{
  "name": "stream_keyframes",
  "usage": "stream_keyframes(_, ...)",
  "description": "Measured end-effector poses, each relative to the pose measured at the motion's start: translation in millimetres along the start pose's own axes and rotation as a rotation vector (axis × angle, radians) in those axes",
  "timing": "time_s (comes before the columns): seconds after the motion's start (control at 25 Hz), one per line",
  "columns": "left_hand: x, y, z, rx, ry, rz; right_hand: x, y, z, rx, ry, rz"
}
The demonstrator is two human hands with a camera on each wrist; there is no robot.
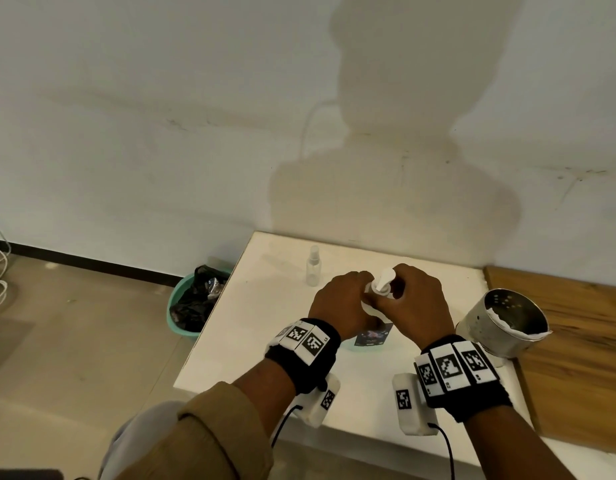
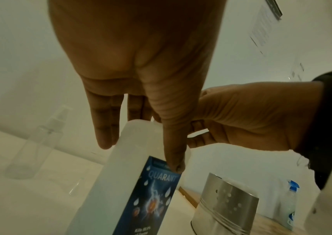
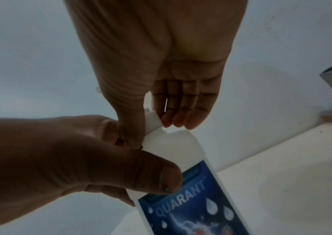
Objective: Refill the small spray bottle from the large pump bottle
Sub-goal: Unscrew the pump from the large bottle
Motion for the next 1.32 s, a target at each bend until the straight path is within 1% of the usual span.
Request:
stream_keyframes(0.2,0.1,-0.3,-2.3,0.017,-0.013,-0.041,0.0,0.3,-3.5,-0.045,-0.005,-0.028)
stream_keyframes(0.36,-1.4,-0.7,-4.0,0.028,-0.053,-0.039,-0.3,-0.5,-3.8,-0.088,-0.024,-0.058)
stream_keyframes(0.68,-3.1,-7.2,-4.4,0.045,-0.082,0.008,-6.7,-1.0,-6.0,-0.157,-0.156,-0.139)
stream_keyframes(0.76,-3.0,-8.6,-4.9,0.037,-0.078,0.014,-10.1,0.4,-6.6,-0.155,-0.176,-0.135)
stream_keyframes(0.88,-1.5,-8.0,-3.8,0.014,-0.054,-0.023,-10.8,4.1,-5.9,-0.113,-0.197,-0.115)
stream_keyframes(1.08,2.1,-10.2,-5.0,-0.007,-0.025,-0.054,-4.7,0.9,0.0,-0.031,-0.073,-0.011)
stream_keyframes(1.2,4.7,-12.5,-8.3,0.01,-0.027,-0.073,-2.8,-0.1,-1.4,-0.052,-0.045,-0.035)
stream_keyframes(1.32,6.4,-13.9,-9.5,0.029,-0.035,-0.045,-0.4,5.4,-4.4,-0.064,-0.052,-0.07)
Point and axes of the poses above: each hand's wrist, its own z-axis away from the middle knuckle, its own x-axis out of the palm, y = z × x, the point moved 6 cm from there along -z, towards the middle knuckle, and after that the axes turned 4 degrees about z, right-handed, at the moved point
